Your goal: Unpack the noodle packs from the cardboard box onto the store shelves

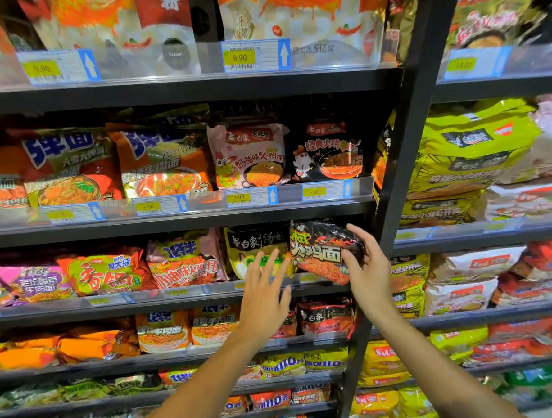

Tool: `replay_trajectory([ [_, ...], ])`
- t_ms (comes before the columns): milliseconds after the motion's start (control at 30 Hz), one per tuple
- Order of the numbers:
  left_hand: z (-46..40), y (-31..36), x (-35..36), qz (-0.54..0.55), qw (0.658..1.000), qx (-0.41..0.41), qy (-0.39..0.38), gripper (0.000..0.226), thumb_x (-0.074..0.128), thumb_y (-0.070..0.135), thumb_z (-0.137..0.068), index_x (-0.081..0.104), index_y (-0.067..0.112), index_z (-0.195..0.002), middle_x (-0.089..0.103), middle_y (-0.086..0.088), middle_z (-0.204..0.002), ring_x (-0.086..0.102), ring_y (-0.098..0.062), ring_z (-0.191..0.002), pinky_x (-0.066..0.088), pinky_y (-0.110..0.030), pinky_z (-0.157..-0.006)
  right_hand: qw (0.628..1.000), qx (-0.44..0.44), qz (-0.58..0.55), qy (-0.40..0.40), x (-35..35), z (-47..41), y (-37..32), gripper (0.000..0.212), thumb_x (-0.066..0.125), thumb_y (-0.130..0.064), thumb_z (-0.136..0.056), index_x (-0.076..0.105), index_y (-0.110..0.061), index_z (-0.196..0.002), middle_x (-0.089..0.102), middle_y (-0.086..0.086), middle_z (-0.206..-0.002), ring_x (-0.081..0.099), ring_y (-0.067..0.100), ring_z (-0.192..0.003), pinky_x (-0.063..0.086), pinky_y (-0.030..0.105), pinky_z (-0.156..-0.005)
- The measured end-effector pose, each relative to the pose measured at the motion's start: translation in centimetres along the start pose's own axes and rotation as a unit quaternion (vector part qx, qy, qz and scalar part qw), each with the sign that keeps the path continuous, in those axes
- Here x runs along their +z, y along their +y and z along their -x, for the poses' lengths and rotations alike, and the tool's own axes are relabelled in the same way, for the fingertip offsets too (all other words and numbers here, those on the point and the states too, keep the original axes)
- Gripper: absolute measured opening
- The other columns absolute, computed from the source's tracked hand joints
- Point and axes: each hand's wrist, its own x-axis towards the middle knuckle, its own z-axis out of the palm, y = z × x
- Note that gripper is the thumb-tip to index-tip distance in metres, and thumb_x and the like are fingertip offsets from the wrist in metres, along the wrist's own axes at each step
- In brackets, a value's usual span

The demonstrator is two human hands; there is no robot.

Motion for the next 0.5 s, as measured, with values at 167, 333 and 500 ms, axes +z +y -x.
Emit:
replay_trajectory([
  [167, -0.2, -1.7, 0.3, -0.106, 0.989, -0.044, -0.098, 0.072, -0.002, 0.062, -0.094, 0.002, 0.028, -0.157, -0.009, 0.003, -0.165, -0.022, -0.026, -0.148, -0.010, -0.047, -0.121, 0.998, 0.043, 0.026, -0.022, 1.2, -2.8, 0.7, 0.045, 0.055, -0.014, -0.101, 0.046, -0.028, -0.143, 0.052, -0.015, -0.136, 0.049, -0.006, -0.115, 0.038, 0.012, -0.095],
  [333, 0.4, -2.8, 0.0, -0.113, 0.987, -0.065, -0.093, 0.072, 0.005, 0.062, -0.096, 0.004, 0.026, -0.157, -0.014, 0.003, -0.163, -0.024, -0.025, -0.148, -0.012, -0.044, -0.120, 0.993, 0.073, 0.084, -0.042, 2.6, -5.7, 1.7, 0.023, 0.048, -0.010, -0.104, 0.050, -0.008, -0.126, 0.057, -0.006, -0.113, 0.050, 0.004, -0.093, 0.039, 0.024, -0.088],
  [500, 0.8, -3.5, -0.4, -0.108, 0.988, -0.048, -0.096, 0.069, 0.012, 0.060, -0.099, 0.004, 0.025, -0.157, -0.017, 0.004, -0.163, -0.027, -0.023, -0.147, -0.012, -0.039, -0.121, 0.970, 0.134, 0.196, -0.058, 4.1, -7.4, 3.9, 0.022, 0.045, -0.005, -0.100, 0.038, -0.009, -0.079, 0.044, 0.007, -0.086, 0.048, 0.026, -0.077, 0.036, 0.036, -0.062],
])
